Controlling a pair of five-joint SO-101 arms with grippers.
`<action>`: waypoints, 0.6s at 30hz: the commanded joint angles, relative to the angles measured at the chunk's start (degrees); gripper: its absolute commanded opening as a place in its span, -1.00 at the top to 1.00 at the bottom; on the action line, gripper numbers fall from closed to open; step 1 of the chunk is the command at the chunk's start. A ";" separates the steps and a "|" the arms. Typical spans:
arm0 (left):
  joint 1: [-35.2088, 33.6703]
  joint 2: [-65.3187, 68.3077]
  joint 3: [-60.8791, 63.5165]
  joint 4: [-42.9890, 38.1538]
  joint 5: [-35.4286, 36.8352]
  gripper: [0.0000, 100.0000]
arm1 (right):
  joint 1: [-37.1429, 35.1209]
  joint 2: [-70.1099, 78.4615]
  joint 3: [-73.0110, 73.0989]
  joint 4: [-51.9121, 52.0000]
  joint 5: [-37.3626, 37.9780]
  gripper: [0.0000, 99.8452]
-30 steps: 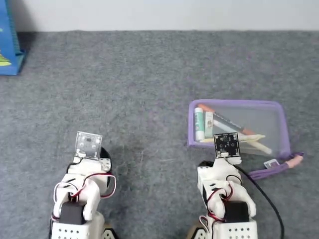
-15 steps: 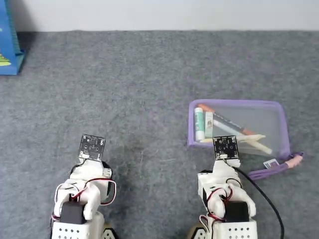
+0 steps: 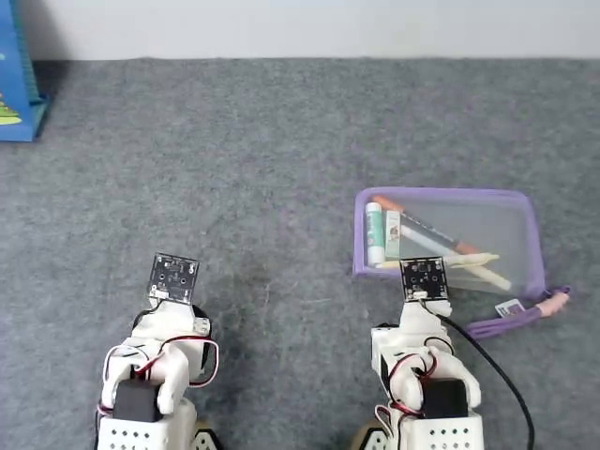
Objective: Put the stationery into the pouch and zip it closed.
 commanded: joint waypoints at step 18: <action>0.00 -0.88 -0.48 0.26 -0.26 0.97 | 1.10 -0.40 1.14 0.31 1.32 0.98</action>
